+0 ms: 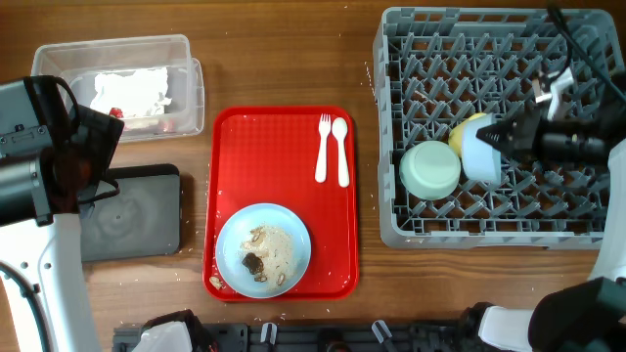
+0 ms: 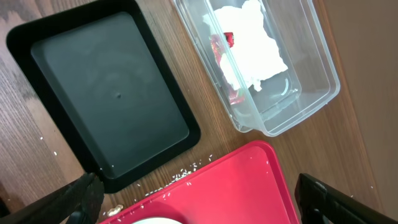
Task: Sort waste into correct bins and load items into the dishwasher rack
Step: 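Carry the light-blue bowl into the rack beside the green bowl, then lower the light-blue bowl upside down into the rack and release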
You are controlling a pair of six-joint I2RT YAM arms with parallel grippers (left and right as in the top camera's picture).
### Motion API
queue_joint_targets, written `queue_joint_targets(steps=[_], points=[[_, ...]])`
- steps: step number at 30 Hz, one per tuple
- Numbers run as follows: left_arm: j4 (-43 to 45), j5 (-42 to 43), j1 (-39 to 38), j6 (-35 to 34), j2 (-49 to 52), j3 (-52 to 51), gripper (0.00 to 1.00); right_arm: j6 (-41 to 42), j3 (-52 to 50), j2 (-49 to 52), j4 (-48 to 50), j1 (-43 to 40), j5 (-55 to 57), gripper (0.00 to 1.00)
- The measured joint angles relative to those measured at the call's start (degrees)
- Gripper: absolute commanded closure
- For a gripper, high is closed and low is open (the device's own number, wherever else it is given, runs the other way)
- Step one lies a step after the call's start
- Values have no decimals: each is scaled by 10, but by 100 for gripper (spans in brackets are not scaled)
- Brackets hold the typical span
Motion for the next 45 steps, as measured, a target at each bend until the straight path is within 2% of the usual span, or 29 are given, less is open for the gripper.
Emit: queue_joint_targets(steps=[8,22,29,33,40,45], points=[[0,0,0,0,0,0,0,-60,-99,2,24,-17,-86,96],[0,0,0,0,0,0,0,-66,-122,50,34,-21,-120,94],[0,0,0,0,0,0,0,-44,-122,50,36,-48,-102,85],[0,0,0,0,0,0,0,-25,-115,49,40,-64,-80,75],[0,0,0,0,0,0,0,41,-89,30,64,-75,27,65],[0,0,0,0,0,0,0,96,-45,9,65,-75,96,52]])
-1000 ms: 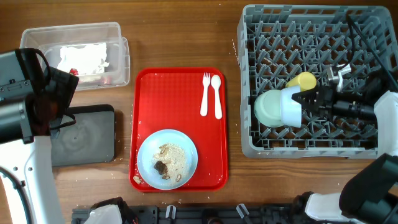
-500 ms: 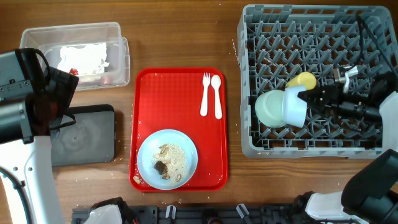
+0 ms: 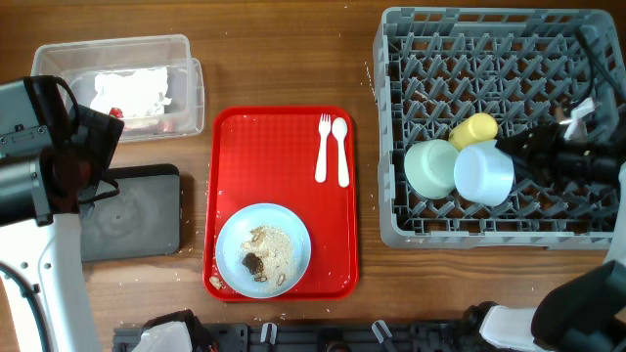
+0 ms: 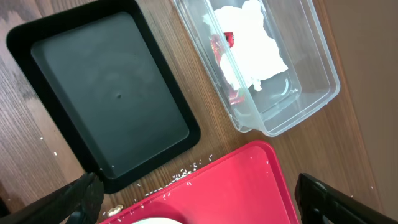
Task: Sort waste into correct bins and load items into the dishwasher rack
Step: 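Lower the light-blue bowl upside down into the rack and release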
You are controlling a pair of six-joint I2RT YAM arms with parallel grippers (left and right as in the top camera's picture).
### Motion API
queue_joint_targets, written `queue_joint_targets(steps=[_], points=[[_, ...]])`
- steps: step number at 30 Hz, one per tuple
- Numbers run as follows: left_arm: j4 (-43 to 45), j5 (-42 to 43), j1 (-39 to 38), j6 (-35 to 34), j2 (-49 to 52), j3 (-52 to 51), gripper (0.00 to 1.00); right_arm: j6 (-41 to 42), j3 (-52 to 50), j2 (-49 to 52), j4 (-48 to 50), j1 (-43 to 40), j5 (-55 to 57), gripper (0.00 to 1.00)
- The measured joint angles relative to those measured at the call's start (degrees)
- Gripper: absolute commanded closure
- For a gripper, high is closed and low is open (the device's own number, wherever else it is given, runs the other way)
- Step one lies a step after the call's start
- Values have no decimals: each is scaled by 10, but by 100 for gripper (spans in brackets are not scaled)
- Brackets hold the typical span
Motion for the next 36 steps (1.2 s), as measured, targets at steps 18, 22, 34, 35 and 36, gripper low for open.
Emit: queue_joint_targets(steps=[18,22,34,35,36], points=[[0,0,0,0,0,0,0,85,52,-69,-28,79,184,47],[0,0,0,0,0,0,0,129,51,-69,-20,126,261,65],[0,0,0,0,0,0,0,257,-48,-69,35,142,429,96],[0,0,0,0,0,0,0,258,-50,-69,42,142,425,96],[0,0,0,0,0,0,0,259,-52,-69,48,142,420,96]])
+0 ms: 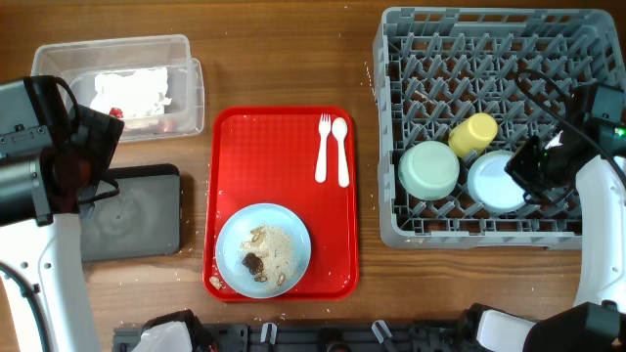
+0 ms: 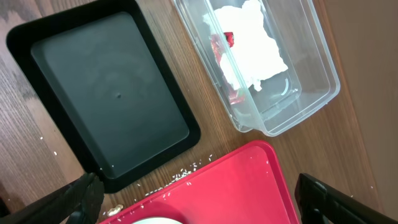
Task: Sort waste into correct bins and load items into the dishwasher rack
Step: 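Lower the light-blue bowl upside down into the rack and release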
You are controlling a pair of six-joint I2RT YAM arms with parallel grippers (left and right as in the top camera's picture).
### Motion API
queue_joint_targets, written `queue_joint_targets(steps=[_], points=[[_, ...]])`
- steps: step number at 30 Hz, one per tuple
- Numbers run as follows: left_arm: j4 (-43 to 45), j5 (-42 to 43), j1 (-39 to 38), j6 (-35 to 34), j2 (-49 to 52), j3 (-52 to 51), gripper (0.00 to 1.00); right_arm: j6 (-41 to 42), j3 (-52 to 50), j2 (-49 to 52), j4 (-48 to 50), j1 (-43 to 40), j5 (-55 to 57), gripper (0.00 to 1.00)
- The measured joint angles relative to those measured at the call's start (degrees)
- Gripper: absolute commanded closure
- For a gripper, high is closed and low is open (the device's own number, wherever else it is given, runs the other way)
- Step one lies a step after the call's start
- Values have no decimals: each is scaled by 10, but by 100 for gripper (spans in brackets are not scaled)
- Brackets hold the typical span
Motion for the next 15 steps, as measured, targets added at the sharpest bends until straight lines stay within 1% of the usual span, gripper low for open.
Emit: queue_joint_targets(steps=[6,9,15], points=[[0,0,0,0,0,0,0,15,-1,21,53,0,-17,95],[0,0,0,0,0,0,0,21,-1,46,59,0,-24,96],[0,0,0,0,0,0,0,28,0,59,74,3,-47,95]])
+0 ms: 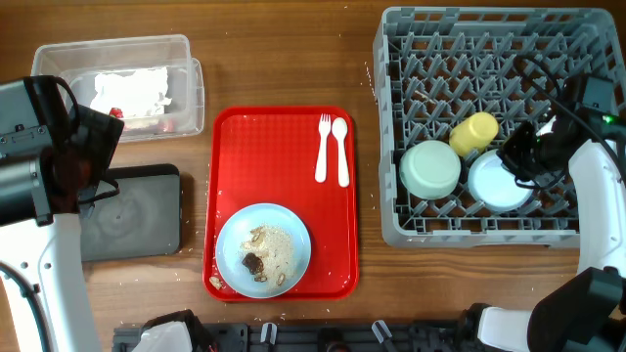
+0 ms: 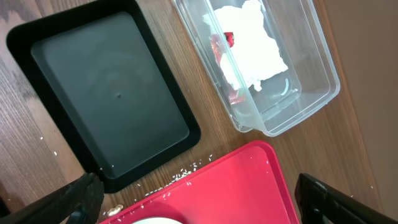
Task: Sort waste into correct bins and load items into the dishwasher rack
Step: 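Lower the light-blue bowl upside down into the rack and release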
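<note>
The red tray (image 1: pixel 284 200) holds a white fork and spoon (image 1: pixel 333 149) and a blue plate with food scraps (image 1: pixel 262 249). In the grey dishwasher rack (image 1: pixel 489 68) sit a pale green bowl (image 1: pixel 430 168), a yellow cup (image 1: pixel 473 131) and a light blue bowl (image 1: pixel 497 183). My right gripper (image 1: pixel 525 153) hovers at the blue bowl's upper right rim, apparently open and off it. My left gripper (image 2: pixel 199 202) is open, fingers (image 2: pixel 81 196) wide apart over the red tray's corner (image 2: pixel 236 180), holding nothing.
A black bin (image 2: pixel 106 93) lies left of the tray. Behind it stands a clear container (image 2: pixel 273 68) with white paper and a red scrap inside. Rice grains are scattered on the wood between the black bin and the tray.
My right gripper has shifted slightly toward the back of the rack, off the blue bowl, which stays put beside the green bowl. The left arm has not moved.
My right gripper held the light blue bowl on its side above the rack, next to the green bowl and yellow cup. Then the bowl was further right, and then lying in the rack with the gripper at its rim. Now the gripper is off it.
</note>
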You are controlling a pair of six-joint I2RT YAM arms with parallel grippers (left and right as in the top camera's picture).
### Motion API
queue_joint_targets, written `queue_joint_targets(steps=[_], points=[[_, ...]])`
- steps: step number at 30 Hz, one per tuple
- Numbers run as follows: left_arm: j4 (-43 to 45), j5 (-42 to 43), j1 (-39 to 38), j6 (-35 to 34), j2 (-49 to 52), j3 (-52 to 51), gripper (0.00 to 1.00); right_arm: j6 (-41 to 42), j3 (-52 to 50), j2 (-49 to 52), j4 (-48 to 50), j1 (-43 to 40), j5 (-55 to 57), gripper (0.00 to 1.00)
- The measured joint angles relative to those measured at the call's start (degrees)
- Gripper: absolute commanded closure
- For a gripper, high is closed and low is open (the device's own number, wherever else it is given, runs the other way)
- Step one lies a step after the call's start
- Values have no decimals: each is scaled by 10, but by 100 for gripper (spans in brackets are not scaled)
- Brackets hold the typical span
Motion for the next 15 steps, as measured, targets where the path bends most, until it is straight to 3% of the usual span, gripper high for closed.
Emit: queue_joint_targets(steps=[15], points=[[0,0,0,0,0,0,0,0,52,19,22,0,29,92]])
